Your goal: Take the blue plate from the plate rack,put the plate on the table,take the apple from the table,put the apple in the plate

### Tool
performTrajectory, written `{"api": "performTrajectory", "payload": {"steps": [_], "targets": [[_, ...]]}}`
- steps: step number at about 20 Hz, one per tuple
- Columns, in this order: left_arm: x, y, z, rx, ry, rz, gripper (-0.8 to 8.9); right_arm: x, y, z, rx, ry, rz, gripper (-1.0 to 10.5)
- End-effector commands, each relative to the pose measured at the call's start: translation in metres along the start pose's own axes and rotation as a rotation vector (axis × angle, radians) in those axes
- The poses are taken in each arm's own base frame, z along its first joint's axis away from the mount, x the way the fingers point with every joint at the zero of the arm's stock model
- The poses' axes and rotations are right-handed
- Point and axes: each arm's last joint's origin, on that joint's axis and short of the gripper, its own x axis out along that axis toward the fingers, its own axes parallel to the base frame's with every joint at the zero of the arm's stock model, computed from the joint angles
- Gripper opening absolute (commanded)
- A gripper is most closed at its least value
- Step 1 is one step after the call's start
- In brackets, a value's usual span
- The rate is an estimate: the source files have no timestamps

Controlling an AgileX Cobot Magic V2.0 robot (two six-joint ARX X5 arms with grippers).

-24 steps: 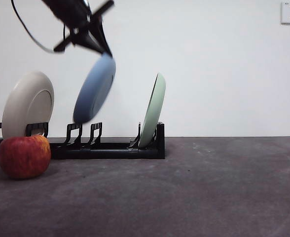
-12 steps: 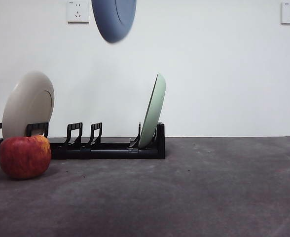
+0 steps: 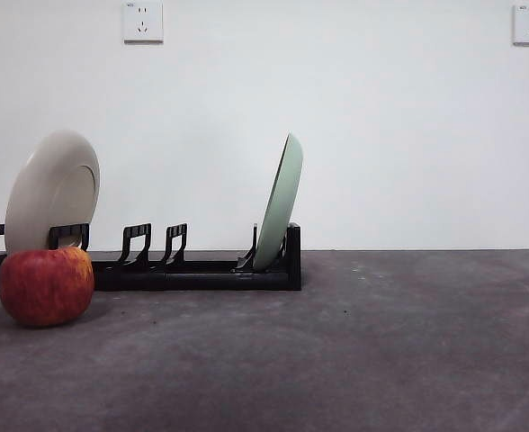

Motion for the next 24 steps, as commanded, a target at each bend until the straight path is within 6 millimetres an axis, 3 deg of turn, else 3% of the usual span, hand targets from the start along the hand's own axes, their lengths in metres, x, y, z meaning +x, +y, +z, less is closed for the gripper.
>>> {"api": "performTrajectory", "payload": {"steps": [1, 7, 9, 12, 15, 18, 24], "targets": [[0.006, -0.019, -0.008, 0.091, 0.059, 0.102, -0.08, -0.001, 0.0, 0.0, -0.012, -0.006, 0.0, 0.0], [0.043, -0.065, -0.03, 0.212, 0.191, 0.129, -0.08, -0.001, 0.0, 0.001, -0.015, -0.014, 0.001, 0.0], [0.068, -0.074, -0.051, 0.274, 0.288, 0.212, -0.08, -0.001, 0.001, 0.002, -0.017, -0.02, 0.001, 0.0], [0.119, -0.082, -0.101, 0.363, 0.459, 0.298, -0.08, -0.001, 0.001, 0.002, -0.017, -0.024, 0.003, 0.0], [0.165, -0.079, -0.15, 0.42, 0.53, 0.295, -0.08, -0.001, 0.001, 0.003, -0.02, -0.037, 0.004, 0.0], [0.204, -0.062, -0.197, 0.468, 0.598, 0.392, -0.08, -0.001, 0.001, 0.003, -0.02, -0.035, 0.004, 0.0], [0.269, -0.036, -0.25, 0.5, 0.757, 0.469, -0.08, -0.001, 0.001, 0.004, -0.02, -0.037, 0.004, 0.0]]}}
